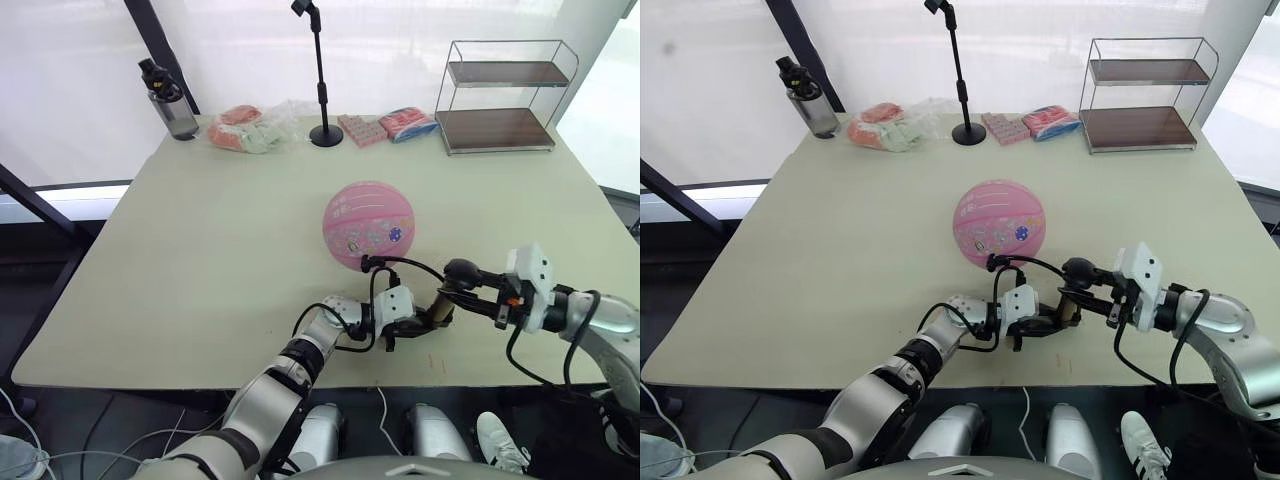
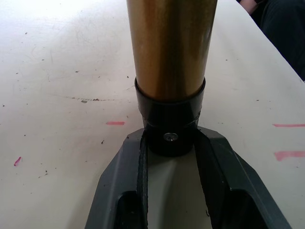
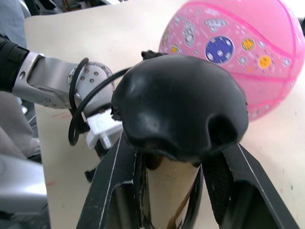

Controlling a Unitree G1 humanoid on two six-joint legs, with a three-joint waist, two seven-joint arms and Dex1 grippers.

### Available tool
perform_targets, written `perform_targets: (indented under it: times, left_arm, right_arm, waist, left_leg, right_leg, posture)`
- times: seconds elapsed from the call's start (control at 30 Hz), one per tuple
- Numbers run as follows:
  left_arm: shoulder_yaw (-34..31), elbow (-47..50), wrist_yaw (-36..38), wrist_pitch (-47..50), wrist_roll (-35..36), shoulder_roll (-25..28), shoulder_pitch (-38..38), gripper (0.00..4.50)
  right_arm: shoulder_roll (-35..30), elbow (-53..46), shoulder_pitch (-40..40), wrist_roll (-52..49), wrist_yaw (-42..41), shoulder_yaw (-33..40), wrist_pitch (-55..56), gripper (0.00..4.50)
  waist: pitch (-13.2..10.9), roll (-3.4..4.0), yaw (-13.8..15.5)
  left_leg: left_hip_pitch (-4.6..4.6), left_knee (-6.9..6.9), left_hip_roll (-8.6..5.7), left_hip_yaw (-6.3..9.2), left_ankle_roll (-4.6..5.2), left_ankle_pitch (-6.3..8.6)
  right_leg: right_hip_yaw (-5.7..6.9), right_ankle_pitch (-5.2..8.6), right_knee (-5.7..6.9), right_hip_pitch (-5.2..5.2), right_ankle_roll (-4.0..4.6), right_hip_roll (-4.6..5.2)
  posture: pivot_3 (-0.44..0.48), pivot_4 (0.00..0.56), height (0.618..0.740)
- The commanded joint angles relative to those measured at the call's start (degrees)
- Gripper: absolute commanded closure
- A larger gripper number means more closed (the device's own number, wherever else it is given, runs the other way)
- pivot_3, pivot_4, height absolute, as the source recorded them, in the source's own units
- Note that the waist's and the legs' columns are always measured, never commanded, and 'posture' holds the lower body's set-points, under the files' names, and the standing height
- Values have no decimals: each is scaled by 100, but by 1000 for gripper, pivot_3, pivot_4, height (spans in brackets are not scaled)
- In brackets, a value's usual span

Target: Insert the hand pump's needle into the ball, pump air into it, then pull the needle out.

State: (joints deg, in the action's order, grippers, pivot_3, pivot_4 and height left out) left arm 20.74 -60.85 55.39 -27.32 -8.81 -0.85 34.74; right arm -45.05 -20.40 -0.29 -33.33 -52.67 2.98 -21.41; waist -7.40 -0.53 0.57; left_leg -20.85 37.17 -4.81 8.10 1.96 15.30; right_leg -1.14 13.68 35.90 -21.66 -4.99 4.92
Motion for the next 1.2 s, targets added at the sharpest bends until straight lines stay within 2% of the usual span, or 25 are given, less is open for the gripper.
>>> perform_targets:
  times: [0.03,0.3,0.6,0.9,1.2]
  left_arm:
    - [63,-322,100,133,-124,111,-248,3405]
    - [97,-350,101,107,-134,85,-217,3405]
    - [104,-349,123,115,-121,83,-215,3405]
    - [113,-349,143,113,-97,90,-220,3405]
    - [126,-337,113,102,-98,91,-233,3405]
  right_arm:
    - [-413,-287,-172,-552,-100,800,-503,3420]
    - [-1110,-627,-724,-1952,-176,2065,-1490,3420]
    - [-1624,-573,-1453,-2839,25,2720,-2258,3420]
    - [-1878,-435,-1944,-3193,147,2709,-2773,3420]
    - [-1539,-867,-1389,-2656,134,2103,-2686,3420]
  waist:
    - [-20,14,25]
    - [-45,22,43]
    - [-49,19,43]
    - [-60,24,55]
    - [-58,24,56]
  left_leg:
    - [-7,0,-2,0,0,0]
    - [-58,8,-15,11,2,0]
    - [-94,22,-14,12,2,-1]
    - [-119,23,-16,9,3,-1]
    - [-113,22,-15,9,3,-1]
  right_leg:
    - [0,0,0,-2,0,2]
    - [9,-14,-5,-37,21,13]
    - [16,-17,-3,-68,23,14]
    - [12,-19,-1,-96,25,19]
    - [12,-19,1,-92,26,17]
  posture:
    - [0,150,740]
    - [0,150,740]
    - [0,150,740]
    - [0,150,740]
    - [0,150,740]
